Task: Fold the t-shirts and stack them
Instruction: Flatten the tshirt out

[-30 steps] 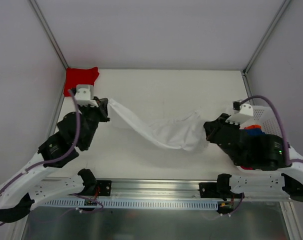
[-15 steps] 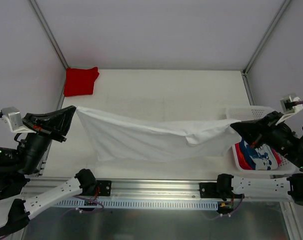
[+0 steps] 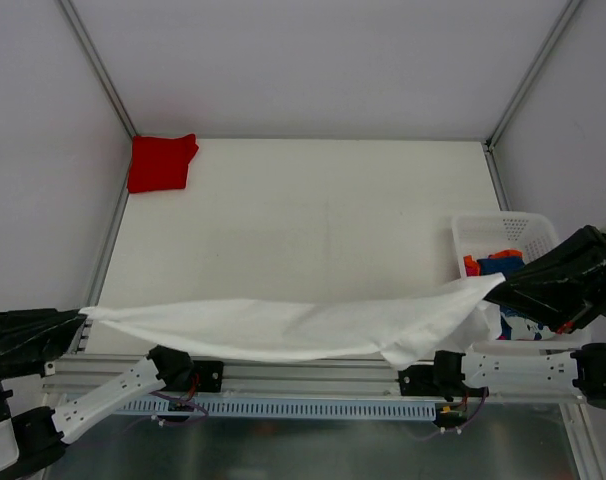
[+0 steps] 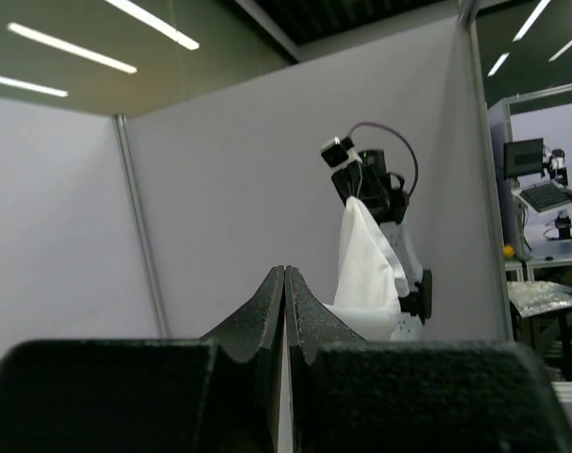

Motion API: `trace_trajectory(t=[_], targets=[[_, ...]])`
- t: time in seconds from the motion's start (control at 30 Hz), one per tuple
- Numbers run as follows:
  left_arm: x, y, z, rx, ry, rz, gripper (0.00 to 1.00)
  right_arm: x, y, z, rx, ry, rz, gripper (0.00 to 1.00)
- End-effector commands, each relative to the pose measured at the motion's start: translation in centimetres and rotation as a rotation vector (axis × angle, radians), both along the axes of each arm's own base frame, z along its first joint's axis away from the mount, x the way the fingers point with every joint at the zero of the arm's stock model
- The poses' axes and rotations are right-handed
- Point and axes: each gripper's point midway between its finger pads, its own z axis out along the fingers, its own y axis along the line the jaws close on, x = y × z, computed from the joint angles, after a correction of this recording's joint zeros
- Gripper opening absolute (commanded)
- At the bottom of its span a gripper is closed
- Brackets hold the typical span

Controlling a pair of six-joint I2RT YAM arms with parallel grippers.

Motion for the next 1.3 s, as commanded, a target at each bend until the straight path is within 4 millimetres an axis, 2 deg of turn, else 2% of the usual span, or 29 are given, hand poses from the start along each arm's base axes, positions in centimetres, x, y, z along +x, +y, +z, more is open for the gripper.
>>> trace_trajectory(t=[0.0,0.07,0.1,0.13,0.2,0.27,0.3,0.33,0.37,0.47,0.5,0.57,0.6,0.67,0.7,0.77,0.8,0.87,0.9,0.93,1.03,1.13,1.27], targets=[[-5.3,3.0,2.1,-0.093,-0.200,-0.077,0.00,-4.1,-2.6,5.0,0.257,-0.084,0.192,0.01],[-5.7,3.7,2.2,-0.112,-0.209,-0.060,0.00,-3.8,-3.7,5.3,0.333,-0.088,0.160,0.00],[-5.9,4.1,2.2,-0.127,-0.215,-0.040,0.00,-3.0,-3.9,5.3,0.347,-0.075,0.114,0.01],[-5.6,4.0,2.0,-0.128,-0.207,-0.025,0.00,-2.5,-3.6,4.7,0.342,-0.069,0.090,0.01],[-4.4,3.8,1.5,-0.136,-0.180,0.018,0.00,-1.4,-4.3,4.3,0.354,-0.068,0.021,0.01],[-2.5,3.9,1.3,-0.160,-0.124,0.089,0.00,-0.4,-4.1,3.3,0.333,-0.061,-0.033,0.00],[-2.2,4.4,1.5,-0.181,-0.116,0.115,0.00,1.1,-4.1,3.0,0.330,-0.042,-0.111,0.01],[-0.2,3.0,0.4,-0.151,-0.074,0.147,0.00,1.8,-3.9,2.5,0.317,-0.044,-0.145,0.01],[1.1,3.1,0.2,-0.163,-0.035,0.194,0.00,2.5,-3.6,1.6,0.294,-0.039,-0.184,0.01],[4.8,1.6,-1.6,-0.131,0.055,0.285,0.00,5.8,-3.3,-1.0,0.230,0.001,-0.359,0.01],[6.5,1.5,-2.2,-0.124,0.087,0.352,0.00,7.6,-4.2,-2.0,0.212,0.032,-0.469,0.01],[9.4,1.1,-4.0,-0.104,0.164,0.451,0.00,9.4,-4.9,-3.9,0.170,0.069,-0.589,0.01],[11.7,1.1,-5.5,-0.093,0.231,0.535,0.00,11.0,-5.7,-6.0,0.124,0.096,-0.703,0.00],[14.0,1.4,-7.2,-0.078,0.297,0.639,0.00,12.3,-6.6,-8.2,0.095,0.128,-0.806,0.01],[15.9,1.6,-9.0,-0.065,0.363,0.724,0.00,13.2,-7.3,-10.5,0.062,0.141,-0.891,0.01],[17.6,1.8,-10.8,-0.043,0.424,0.808,0.00,13.9,-7.9,-12.7,0.046,0.165,-0.956,0.01],[18.8,1.2,-12.3,-0.005,0.457,0.846,0.00,14.5,-7.7,-14.9,0.016,0.182,-1.009,0.00],[20.5,1.2,-14.1,0.022,0.525,0.926,0.00,14.9,-8.9,-16.9,0.033,0.210,-1.069,0.01],[21.1,1.1,-14.9,0.035,0.552,0.951,0.00,15.0,-9.0,-17.9,0.040,0.233,-1.091,0.01],[21.7,1.4,-15.7,0.025,0.596,0.985,0.00,15.2,-8.8,-19.8,0.017,0.236,-1.113,0.01],[23.8,0.5,-18.2,0.044,0.683,1.063,0.00,15.9,-8.8,-22.8,-0.016,0.246,-1.196,0.01],[25.4,-0.2,-20.9,0.101,0.720,1.136,0.00,16.5,-9.0,-24.5,-0.056,0.230,-1.287,0.01],[27.2,-0.9,-24.6,0.122,0.790,1.233,0.00,17.2,-9.6,-25.2,-0.128,0.174,-1.418,0.01]])
